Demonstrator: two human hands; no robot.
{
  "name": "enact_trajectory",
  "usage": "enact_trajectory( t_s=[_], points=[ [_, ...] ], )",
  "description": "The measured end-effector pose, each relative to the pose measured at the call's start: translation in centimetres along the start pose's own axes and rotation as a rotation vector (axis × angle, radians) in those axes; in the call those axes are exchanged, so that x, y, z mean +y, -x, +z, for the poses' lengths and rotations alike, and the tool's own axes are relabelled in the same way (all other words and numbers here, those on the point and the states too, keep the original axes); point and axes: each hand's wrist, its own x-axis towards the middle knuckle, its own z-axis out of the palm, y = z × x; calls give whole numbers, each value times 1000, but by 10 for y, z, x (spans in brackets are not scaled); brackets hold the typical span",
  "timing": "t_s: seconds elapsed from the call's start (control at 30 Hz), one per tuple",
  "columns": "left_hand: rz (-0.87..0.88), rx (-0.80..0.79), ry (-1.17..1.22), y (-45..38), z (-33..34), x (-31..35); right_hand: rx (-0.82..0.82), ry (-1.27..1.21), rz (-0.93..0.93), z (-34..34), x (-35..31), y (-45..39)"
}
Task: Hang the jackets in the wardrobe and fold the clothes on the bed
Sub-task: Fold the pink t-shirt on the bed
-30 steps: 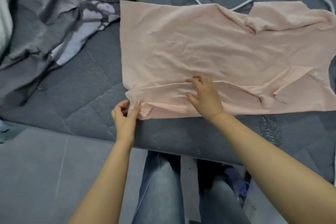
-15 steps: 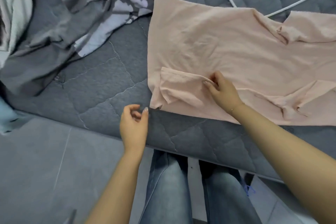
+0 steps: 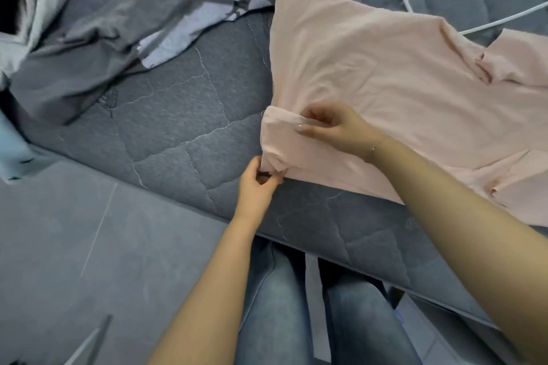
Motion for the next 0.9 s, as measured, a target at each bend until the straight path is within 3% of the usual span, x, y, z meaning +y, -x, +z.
enact_trajectory(
  t_s=[0.13, 0.23, 0.33, 0.43, 0.53, 0.63, 0.73, 0.8, 0.9],
  points=[
    [147, 98, -151, 16, -24, -5, -86, -103, -12, -8, -11, 43],
    [259, 175, -340, 26, -40, -13, -130, -3, -65, -2, -9, 53],
    [265, 174, -452, 25, -49, -17, -83, 126, -87, 9, -1, 41],
    [206, 103, -434, 19, -48, -11, 58, 223, -64, 10, 13, 11],
    [241, 209, -411, 16, -33, 0, 166, 279, 15, 2, 25, -22],
    [269, 296, -466, 12, -6, 10, 164, 350, 135, -4, 34, -41],
    [113, 234, -518, 4, 21, 7, 146, 325, 125, -5, 37, -42],
    [58, 206, -414, 3, 31, 4, 141, 278, 89, -5, 40, -38],
    [208, 257, -232, 5, 18, 0, 189, 135, 61, -6, 45, -31]
  ],
)
